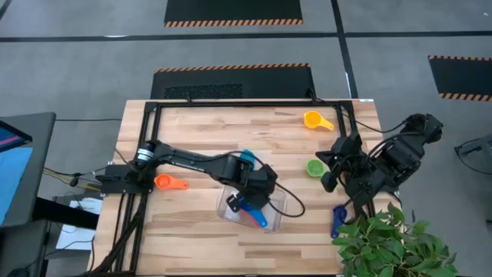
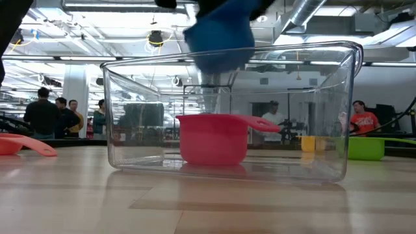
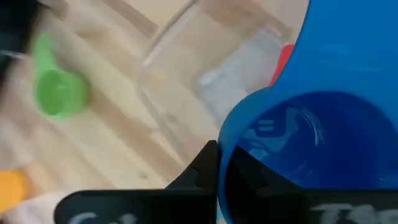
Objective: Nest measuring cups in basket
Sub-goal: Stack the top light blue measuring cup on top of the red measuring cup into the transparent bin
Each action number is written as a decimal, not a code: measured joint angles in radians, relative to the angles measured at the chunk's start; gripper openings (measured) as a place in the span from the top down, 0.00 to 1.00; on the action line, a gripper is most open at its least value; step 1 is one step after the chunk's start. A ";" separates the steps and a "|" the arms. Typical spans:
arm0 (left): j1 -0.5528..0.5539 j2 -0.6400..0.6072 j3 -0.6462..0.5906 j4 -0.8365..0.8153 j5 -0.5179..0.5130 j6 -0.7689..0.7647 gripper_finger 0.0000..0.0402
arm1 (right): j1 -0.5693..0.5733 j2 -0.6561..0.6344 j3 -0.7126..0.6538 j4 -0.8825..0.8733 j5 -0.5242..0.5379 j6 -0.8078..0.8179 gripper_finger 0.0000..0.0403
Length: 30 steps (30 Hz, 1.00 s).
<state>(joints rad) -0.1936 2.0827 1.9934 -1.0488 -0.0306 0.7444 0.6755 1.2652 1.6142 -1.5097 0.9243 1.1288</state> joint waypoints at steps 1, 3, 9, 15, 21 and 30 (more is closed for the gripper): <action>-0.001 0.014 0.000 0.001 -0.001 -0.021 1.00 | 0.007 0.000 0.000 0.000 -0.004 -0.002 0.94; 0.001 0.040 0.000 0.017 -0.003 -0.054 1.00 | 0.023 -0.001 0.000 0.000 -0.006 -0.009 0.95; 0.002 0.076 -0.002 0.004 -0.035 -0.080 1.00 | 0.067 -0.001 0.000 0.000 -0.006 -0.011 0.95; 0.003 0.080 -0.001 -0.038 -0.030 -0.051 1.00 | 0.105 -0.001 0.000 0.007 -0.007 0.022 0.94; 0.010 0.080 -0.001 -0.052 -0.036 -0.059 1.00 | 0.131 -0.001 0.000 0.030 -0.006 0.023 0.95; 0.014 0.080 -0.001 -0.079 -0.036 -0.077 0.94 | 0.131 -0.001 0.000 0.033 -0.006 0.023 0.94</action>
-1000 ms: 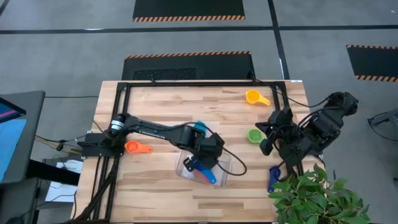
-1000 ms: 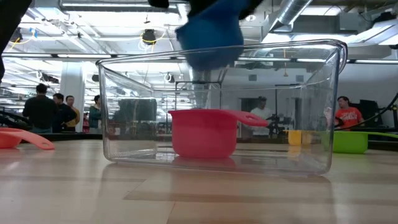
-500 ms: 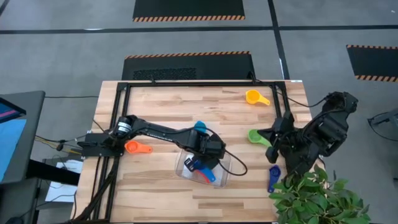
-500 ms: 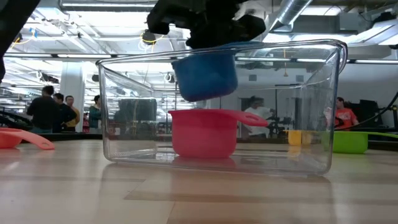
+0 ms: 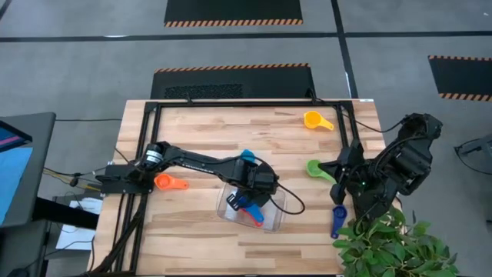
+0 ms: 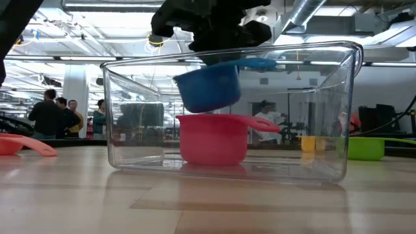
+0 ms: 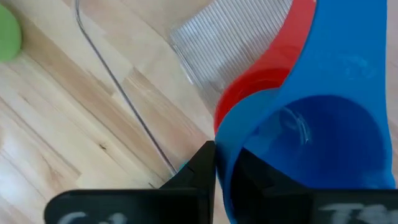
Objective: Nest measuring cups in basket
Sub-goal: Stack the top light blue measuring cup on top of the red measuring cup into the transparent bin, then stack the yellow measuring cup on top of the light blue measuring cup into the transparent bin
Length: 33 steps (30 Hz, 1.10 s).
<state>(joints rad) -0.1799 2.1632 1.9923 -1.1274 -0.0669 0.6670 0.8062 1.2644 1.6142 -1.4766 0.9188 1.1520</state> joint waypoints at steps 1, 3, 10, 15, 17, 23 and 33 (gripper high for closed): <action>0.000 0.000 0.000 -0.001 0.000 -0.001 0.93 | 0.000 0.000 0.000 0.000 0.000 0.000 0.93; 0.000 0.000 0.000 -0.009 0.008 0.000 0.92 | 0.000 0.000 0.000 0.000 0.000 0.000 0.93; 0.000 0.000 0.000 -0.008 0.045 -0.014 0.87 | 0.000 0.000 0.000 -0.002 0.000 -0.001 0.95; -0.001 0.000 0.000 -0.008 0.088 -0.040 0.83 | 0.000 0.000 0.000 -0.003 0.000 -0.002 0.94; -0.001 0.000 0.000 -0.009 0.088 -0.040 0.82 | 0.000 0.000 0.000 -0.004 -0.001 -0.002 0.93; -0.002 -0.001 0.017 -0.039 0.011 -0.051 0.79 | 0.000 0.000 0.000 -0.004 -0.001 -0.003 0.94; 0.051 -0.092 0.301 -0.443 -0.187 -0.360 0.79 | -0.003 0.000 0.000 -0.003 0.087 -0.056 0.94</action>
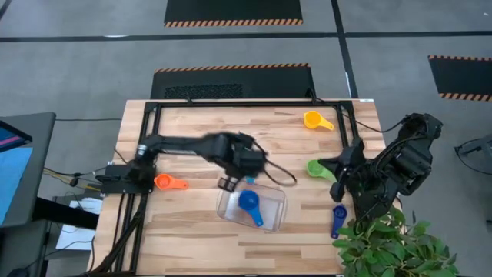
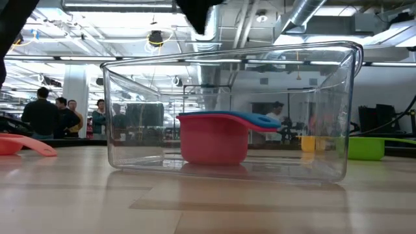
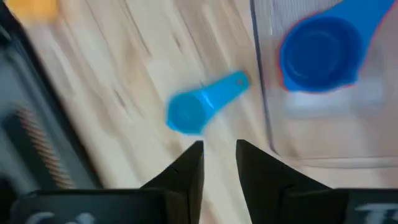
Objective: Nest measuring cups in basket
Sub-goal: Stack the yellow measuring cup on top of the light blue measuring cup into the transparent bin
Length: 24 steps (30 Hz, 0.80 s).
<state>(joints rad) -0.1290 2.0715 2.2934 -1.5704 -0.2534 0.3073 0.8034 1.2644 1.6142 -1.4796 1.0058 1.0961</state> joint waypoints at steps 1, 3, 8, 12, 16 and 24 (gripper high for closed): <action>0.015 -0.042 -0.047 -0.002 0.034 -0.030 0.79 | -0.006 0.000 0.000 0.001 0.052 -0.018 0.94; 0.043 -0.136 -0.131 0.001 0.092 -0.072 0.79 | -0.045 0.003 0.000 0.013 0.164 -0.069 0.94; 0.076 -0.348 -0.416 0.085 0.096 -0.141 0.79 | -0.250 0.014 -0.001 0.140 0.397 -0.221 0.94; 0.081 -0.532 -0.665 0.257 0.089 -0.155 0.79 | -0.497 0.035 0.000 0.309 0.385 -0.427 0.94; 0.081 -0.665 -0.878 0.434 0.084 -0.149 0.79 | -0.768 0.058 0.000 0.509 0.117 -0.654 0.93; 0.081 -0.790 -1.089 0.648 -0.035 -0.134 0.79 | -1.270 0.128 0.000 0.671 -0.513 -0.733 0.93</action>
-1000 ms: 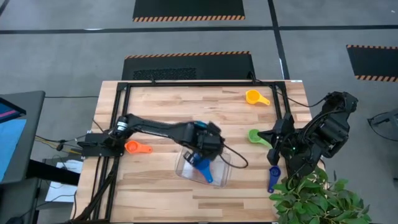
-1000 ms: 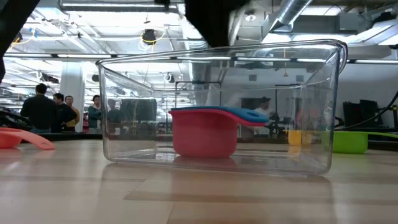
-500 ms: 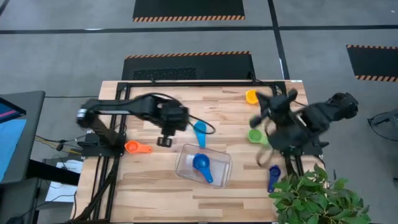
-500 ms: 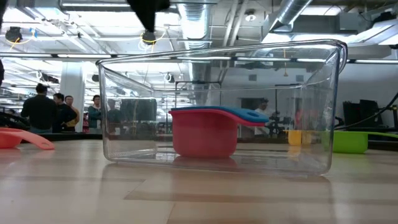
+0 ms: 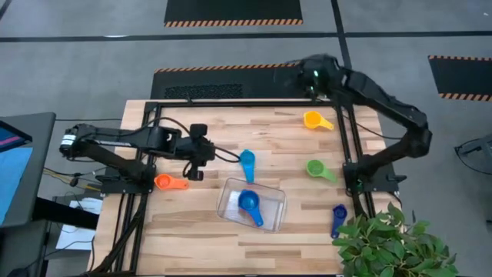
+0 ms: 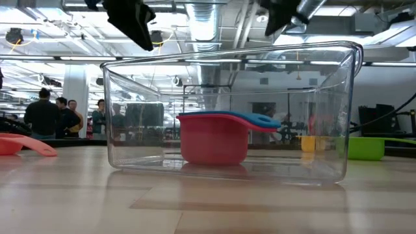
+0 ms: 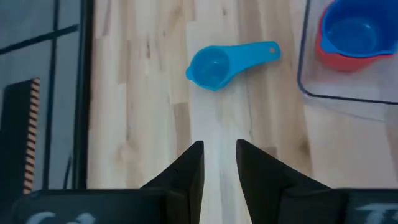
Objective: Nest measuring cups in basket
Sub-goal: Stack the yellow measuring cup on top of the light blue measuring cup into the transparent bin
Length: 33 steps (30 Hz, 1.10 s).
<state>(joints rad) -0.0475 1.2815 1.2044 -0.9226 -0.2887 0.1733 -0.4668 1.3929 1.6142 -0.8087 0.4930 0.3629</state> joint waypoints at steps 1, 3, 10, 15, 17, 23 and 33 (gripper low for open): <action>0.000 -0.001 -0.010 0.005 -0.005 0.004 0.79 | -0.035 0.016 0.000 -0.013 -0.070 0.029 0.94; 0.000 0.004 -0.019 0.006 -0.005 0.008 0.79 | -0.092 0.048 0.000 -0.078 -0.191 0.091 0.94; 0.000 0.014 -0.019 0.030 -0.006 0.054 0.79 | -0.116 0.179 -0.002 -0.302 0.006 0.249 0.95; 0.000 0.014 -0.019 0.062 -0.006 0.069 0.79 | -0.151 0.298 0.000 -0.281 0.103 0.268 0.93; 0.000 0.014 -0.019 0.065 -0.007 0.069 0.79 | -0.163 0.359 0.000 -0.287 0.105 0.282 0.93; 0.000 0.014 -0.019 0.078 -0.006 0.070 0.79 | -0.153 0.504 0.000 -0.394 0.125 0.400 0.97; 0.000 0.014 -0.019 0.076 -0.004 0.073 0.79 | -0.198 0.588 0.000 -0.505 -0.004 0.365 0.89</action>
<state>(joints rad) -0.0479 1.2957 1.1851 -0.8463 -0.2924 0.2461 -0.6644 1.9812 1.6138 -1.3135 0.4890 0.7275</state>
